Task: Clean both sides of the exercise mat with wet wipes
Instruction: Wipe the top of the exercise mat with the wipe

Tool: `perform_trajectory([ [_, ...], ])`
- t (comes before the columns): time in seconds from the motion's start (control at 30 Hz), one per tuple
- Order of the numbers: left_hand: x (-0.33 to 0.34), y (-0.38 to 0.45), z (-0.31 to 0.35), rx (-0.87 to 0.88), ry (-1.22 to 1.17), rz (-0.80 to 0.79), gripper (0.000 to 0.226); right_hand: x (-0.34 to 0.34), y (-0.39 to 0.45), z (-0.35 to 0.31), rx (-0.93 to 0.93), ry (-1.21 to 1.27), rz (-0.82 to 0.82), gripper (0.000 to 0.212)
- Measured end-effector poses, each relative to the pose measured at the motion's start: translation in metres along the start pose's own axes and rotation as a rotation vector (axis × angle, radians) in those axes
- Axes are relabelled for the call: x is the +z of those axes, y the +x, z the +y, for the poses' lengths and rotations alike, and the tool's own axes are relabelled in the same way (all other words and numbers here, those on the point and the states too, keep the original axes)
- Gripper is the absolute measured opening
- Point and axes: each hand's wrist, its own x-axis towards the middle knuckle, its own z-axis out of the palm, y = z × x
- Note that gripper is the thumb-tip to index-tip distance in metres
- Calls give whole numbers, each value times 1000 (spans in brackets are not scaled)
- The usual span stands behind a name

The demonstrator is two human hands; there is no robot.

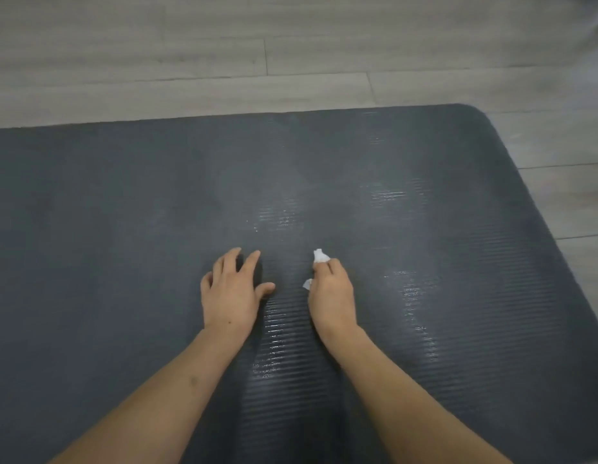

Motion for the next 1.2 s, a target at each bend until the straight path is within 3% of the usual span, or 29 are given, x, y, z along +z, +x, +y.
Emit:
perform_trajectory([
  [0.07,-3,-10,-11,-15,-15,-49,75,13,-12,-21,-250,6,-123,26],
  [0.13,-3,-20,-29,-25,-12,-151,82,1,-4,-3,-414,-22,-168,30],
  [0.2,-4,-26,-41,-14,-19,-270,96,-27,10,43,-333,-66,-145,37],
  [0.3,-3,-27,-34,-29,-38,-411,117,-67,20,109,-23,-66,25,38],
  [0.4,-3,-21,-16,-99,-35,-428,111,-48,15,83,151,-72,119,26],
  [0.47,-1,-21,-10,-110,7,-433,93,-17,5,32,122,68,76,31],
  [0.57,0,-17,-11,-114,50,-436,73,15,-14,-22,-292,136,-122,38],
  [0.63,-1,-13,-14,-116,54,-479,68,7,-8,-14,-442,93,-228,34],
  [0.7,-4,-7,-15,-124,57,-532,66,-12,4,15,-392,51,-239,31],
  [0.9,-11,3,-9,-143,93,-620,66,-64,15,106,38,0,-48,25],
  [1.07,-21,2,-5,-138,134,-640,60,-37,4,62,281,105,64,31],
  [1.1,-23,2,-5,-127,148,-639,60,-25,-4,39,252,145,40,33],
  [1.2,-21,2,-6,-92,182,-634,61,4,-30,-18,-104,140,-130,37],
])
